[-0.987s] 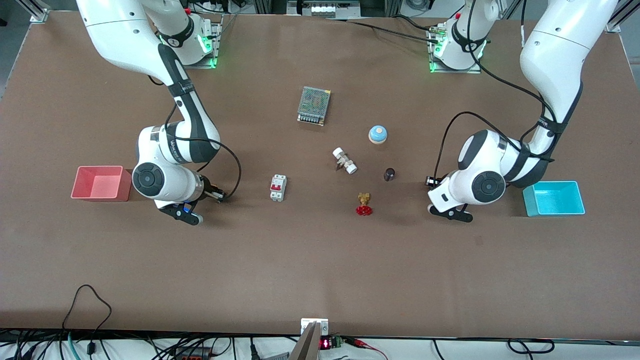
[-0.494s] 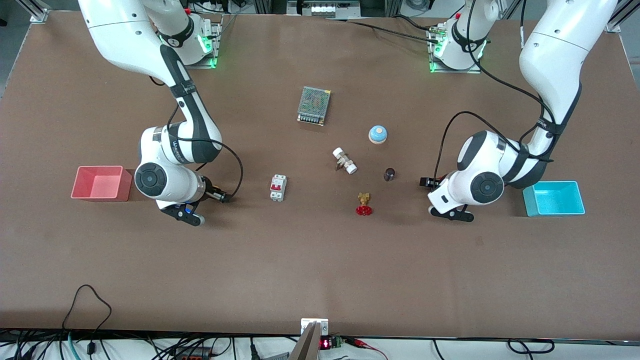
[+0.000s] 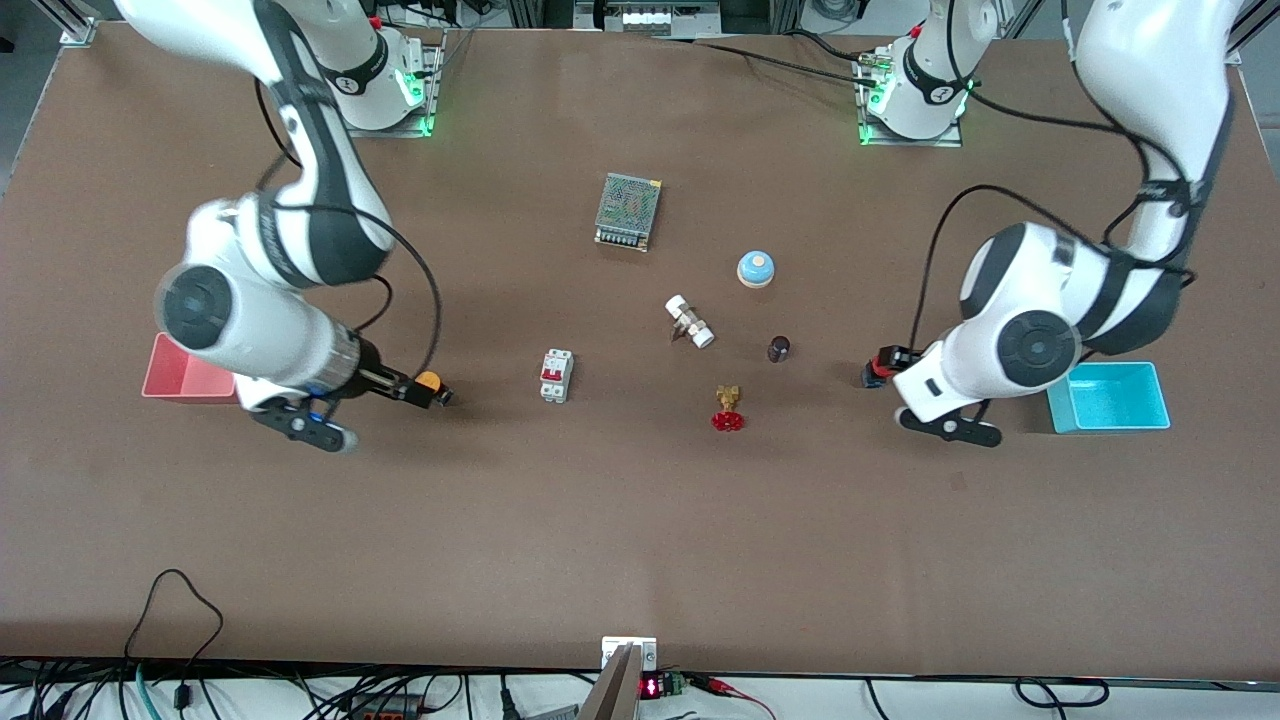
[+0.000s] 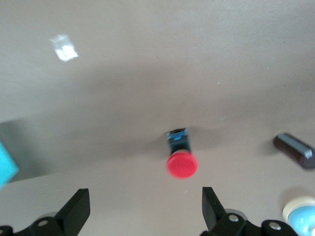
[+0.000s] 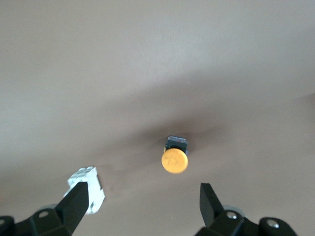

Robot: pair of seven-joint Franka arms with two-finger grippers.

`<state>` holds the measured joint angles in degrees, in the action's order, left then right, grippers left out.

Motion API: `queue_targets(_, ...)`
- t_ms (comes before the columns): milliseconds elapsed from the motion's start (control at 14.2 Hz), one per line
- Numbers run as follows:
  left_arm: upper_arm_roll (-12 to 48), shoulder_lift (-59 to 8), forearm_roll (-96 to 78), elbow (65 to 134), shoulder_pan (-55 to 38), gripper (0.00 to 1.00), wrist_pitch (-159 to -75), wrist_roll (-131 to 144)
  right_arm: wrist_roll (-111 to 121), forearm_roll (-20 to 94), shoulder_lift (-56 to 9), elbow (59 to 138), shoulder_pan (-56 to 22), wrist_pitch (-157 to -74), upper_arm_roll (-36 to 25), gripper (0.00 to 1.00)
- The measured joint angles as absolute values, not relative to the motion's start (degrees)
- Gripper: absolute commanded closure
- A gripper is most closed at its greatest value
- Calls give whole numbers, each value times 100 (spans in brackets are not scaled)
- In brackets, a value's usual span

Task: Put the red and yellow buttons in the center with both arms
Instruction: 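Open both grippers to release the buttons on the table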

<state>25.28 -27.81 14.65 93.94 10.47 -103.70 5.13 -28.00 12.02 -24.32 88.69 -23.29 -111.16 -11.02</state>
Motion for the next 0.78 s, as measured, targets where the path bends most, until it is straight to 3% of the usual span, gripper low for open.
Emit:
queue_targets(564, 2623, -2292, 1464, 7592, 1183, 0, -8164, -135, -834, 1143, -1656, 8499, -1984, -9936, -2118, 0)
queue_targets(776, 2794, -2194, 1464, 7108, 1156, 0, -7622, -144, -313, 972, -1315, 8477, -1164, -9640, -1787, 0)
